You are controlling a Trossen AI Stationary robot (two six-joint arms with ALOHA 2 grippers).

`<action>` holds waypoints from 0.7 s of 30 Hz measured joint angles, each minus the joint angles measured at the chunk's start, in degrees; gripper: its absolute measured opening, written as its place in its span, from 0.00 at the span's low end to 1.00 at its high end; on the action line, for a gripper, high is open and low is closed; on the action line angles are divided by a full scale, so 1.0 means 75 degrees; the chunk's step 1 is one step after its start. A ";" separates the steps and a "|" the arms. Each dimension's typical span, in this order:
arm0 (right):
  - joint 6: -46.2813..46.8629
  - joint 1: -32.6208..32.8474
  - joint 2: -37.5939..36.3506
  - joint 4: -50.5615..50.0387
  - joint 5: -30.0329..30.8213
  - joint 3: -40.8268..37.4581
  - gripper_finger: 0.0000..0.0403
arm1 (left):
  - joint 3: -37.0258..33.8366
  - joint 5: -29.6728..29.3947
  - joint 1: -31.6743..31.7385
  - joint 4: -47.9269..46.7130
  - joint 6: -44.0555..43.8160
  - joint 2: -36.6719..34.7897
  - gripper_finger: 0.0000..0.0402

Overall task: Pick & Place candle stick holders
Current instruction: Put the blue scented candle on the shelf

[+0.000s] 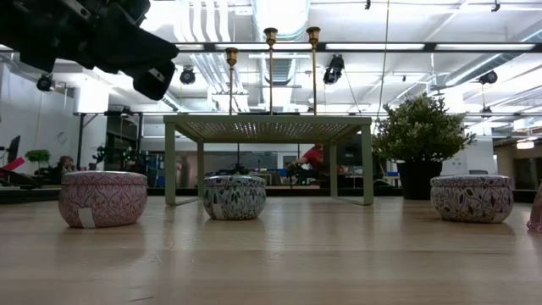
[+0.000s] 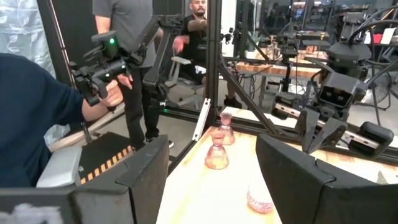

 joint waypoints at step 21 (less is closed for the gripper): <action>-0.0032 0.0000 0.0000 0.0128 0.0224 -0.0009 0.58 | 0.0900 -0.1005 0.0020 0.0278 0.0380 0.1095 0.02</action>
